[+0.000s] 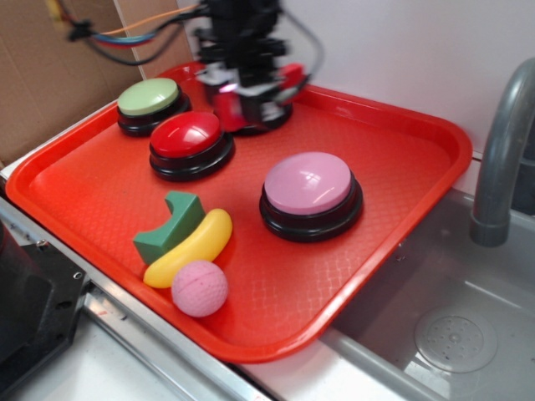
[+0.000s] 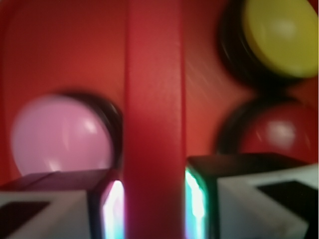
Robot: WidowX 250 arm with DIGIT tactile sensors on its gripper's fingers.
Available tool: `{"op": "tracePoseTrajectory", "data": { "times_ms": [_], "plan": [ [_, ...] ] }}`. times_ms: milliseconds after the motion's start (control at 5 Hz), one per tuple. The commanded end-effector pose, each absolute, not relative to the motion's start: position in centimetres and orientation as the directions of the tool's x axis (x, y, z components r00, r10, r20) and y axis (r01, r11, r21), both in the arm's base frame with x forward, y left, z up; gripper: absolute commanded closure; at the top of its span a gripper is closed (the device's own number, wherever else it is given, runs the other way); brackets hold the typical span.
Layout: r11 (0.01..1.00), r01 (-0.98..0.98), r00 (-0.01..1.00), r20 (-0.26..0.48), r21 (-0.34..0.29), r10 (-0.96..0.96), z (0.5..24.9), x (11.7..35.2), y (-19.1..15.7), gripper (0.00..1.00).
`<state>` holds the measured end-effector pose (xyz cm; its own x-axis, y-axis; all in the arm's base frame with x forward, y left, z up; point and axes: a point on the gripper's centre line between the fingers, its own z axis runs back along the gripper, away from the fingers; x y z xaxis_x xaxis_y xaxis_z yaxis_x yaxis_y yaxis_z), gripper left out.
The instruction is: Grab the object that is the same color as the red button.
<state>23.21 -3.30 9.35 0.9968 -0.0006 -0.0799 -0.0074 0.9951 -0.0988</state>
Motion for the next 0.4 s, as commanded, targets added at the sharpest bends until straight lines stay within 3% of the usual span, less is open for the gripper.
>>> {"op": "tracePoseTrajectory", "data": {
  "times_ms": [0,200],
  "plan": [
    [0.99,0.023,1.0,0.024,-0.142,-0.02,9.37,20.35,-1.29,1.0],
    [0.994,0.042,0.999,-0.005,-0.099,-0.042,9.67,20.01,-0.96,1.0]
  ]
}}
